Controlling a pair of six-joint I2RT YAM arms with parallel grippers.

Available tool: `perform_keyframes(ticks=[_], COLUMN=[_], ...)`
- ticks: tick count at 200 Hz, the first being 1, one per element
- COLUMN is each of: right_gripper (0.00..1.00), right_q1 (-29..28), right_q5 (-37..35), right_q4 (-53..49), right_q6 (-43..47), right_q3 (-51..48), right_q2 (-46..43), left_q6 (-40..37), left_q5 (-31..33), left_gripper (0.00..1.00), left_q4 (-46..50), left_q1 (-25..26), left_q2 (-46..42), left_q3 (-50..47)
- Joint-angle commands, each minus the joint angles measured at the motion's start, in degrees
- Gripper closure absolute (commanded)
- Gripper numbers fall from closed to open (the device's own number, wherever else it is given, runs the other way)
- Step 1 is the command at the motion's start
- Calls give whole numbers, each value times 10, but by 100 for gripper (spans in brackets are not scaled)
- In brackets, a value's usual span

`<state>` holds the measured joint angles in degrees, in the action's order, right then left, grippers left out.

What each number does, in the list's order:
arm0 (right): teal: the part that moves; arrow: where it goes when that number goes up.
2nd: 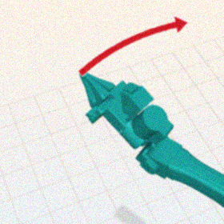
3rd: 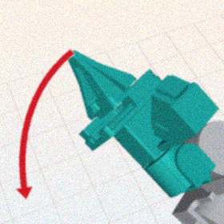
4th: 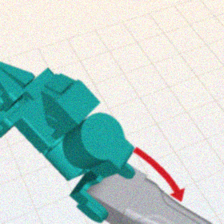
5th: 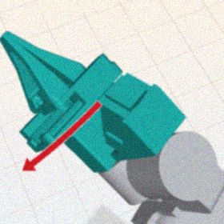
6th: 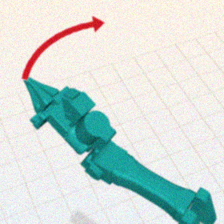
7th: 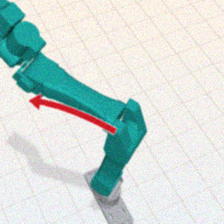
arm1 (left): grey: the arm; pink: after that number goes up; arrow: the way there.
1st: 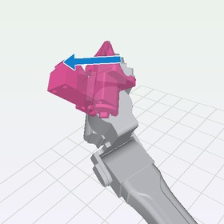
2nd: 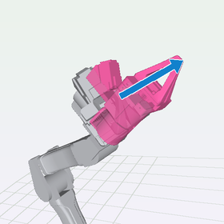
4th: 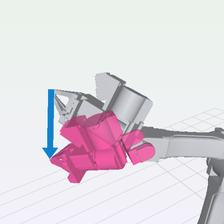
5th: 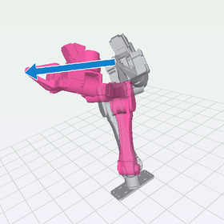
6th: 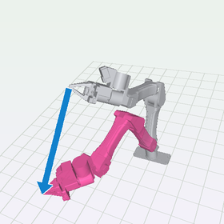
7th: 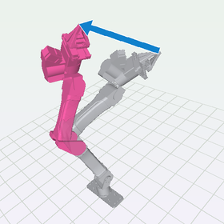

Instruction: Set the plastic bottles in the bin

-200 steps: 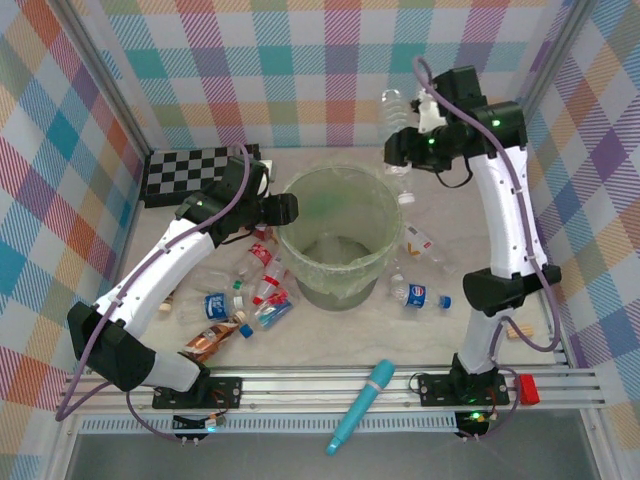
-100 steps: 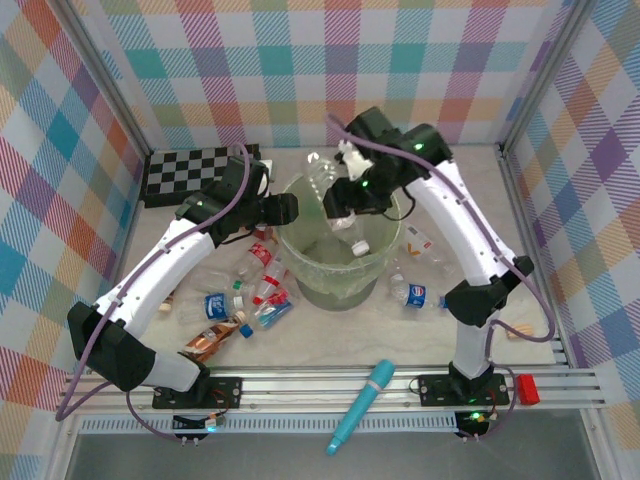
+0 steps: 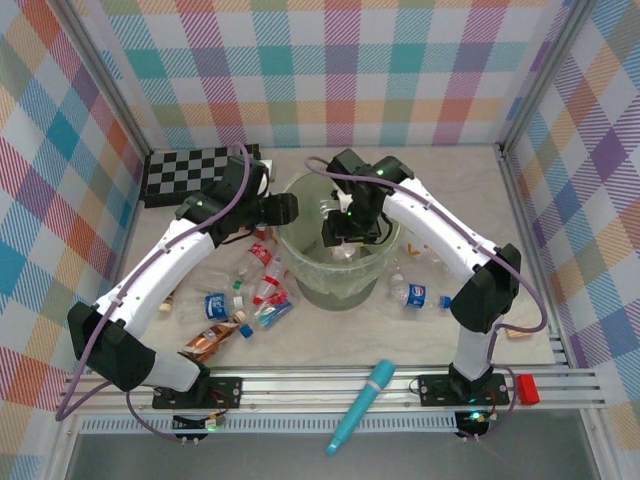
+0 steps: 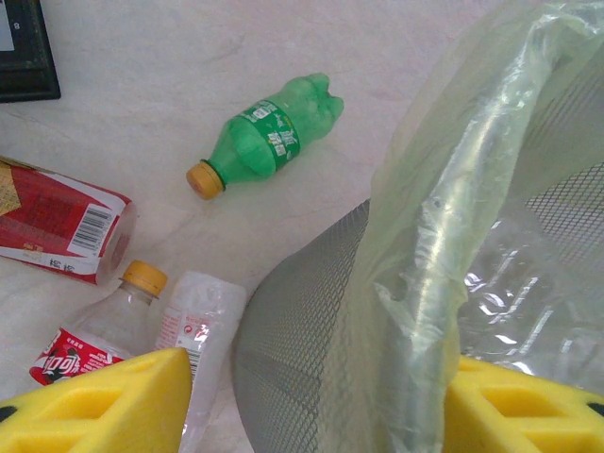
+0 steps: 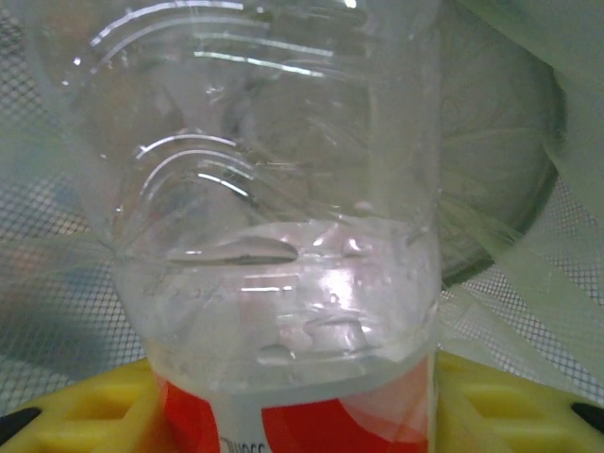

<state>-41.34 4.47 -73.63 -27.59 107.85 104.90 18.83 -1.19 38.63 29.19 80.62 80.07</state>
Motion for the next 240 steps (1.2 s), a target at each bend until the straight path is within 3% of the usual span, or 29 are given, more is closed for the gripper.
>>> perform_keyframes(ticks=[1,76,139,176,240], right_gripper=[45,41,20,17,15], right_q1=[-3,-3,-3,-3,-4], right_q5=[1,6,-4,-6,-6], right_q4=[32,198,234,225,138], right_q6=[-21,-80,-100,-91,-55], right_q3=[-27,-180,-226,-215,-109], right_q2=[-10,-26,-15,-31,-73], left_q6=[3,6,7,7,8], left_q5=[4,5,2,-2,0], left_gripper=[38,38,38,38,38], left_q4=[8,7,5,2,2], left_q1=[10,9,10,10,10], left_q2=[14,18,26,31,31], left_q3=[-10,-11,-11,-9,-8])
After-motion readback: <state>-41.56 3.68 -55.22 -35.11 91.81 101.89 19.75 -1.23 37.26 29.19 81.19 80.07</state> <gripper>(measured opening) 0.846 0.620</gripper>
